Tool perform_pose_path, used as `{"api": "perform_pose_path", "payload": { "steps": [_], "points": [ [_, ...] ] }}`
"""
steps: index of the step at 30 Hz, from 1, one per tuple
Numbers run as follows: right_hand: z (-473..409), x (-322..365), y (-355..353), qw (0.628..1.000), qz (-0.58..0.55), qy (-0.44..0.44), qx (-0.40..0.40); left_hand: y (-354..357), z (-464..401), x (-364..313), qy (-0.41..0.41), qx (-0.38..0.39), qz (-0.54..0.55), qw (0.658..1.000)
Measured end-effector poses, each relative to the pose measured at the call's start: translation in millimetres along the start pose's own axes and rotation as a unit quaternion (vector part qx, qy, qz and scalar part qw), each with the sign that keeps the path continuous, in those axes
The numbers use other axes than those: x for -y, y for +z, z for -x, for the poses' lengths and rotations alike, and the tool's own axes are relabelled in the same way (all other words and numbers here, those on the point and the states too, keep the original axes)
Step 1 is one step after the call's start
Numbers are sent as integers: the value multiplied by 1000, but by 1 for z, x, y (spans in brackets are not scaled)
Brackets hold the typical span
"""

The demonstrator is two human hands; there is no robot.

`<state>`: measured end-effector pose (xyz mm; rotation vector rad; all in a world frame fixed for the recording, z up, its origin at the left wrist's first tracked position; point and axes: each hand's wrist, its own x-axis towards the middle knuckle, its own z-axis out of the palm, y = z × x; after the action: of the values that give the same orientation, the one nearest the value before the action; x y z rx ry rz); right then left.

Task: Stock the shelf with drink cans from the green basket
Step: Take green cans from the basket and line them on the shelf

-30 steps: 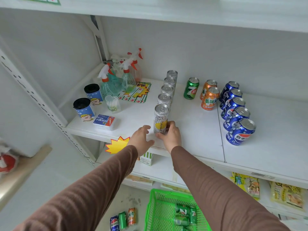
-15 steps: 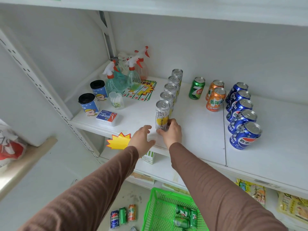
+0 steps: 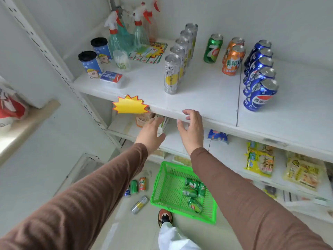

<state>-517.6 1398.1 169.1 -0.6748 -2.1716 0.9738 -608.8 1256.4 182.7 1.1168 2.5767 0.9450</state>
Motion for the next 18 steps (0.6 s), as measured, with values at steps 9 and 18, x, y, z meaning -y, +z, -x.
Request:
{"api": "perform_pose_path", "payload": {
  "steps": [9, 18],
  "points": [
    [153, -107, -26, 988, 75, 115, 67, 110, 129, 28, -72, 108, 32, 991],
    [246, -272, -8, 922, 138, 329, 149, 259, 187, 77, -162, 189, 32, 968]
  ]
}}
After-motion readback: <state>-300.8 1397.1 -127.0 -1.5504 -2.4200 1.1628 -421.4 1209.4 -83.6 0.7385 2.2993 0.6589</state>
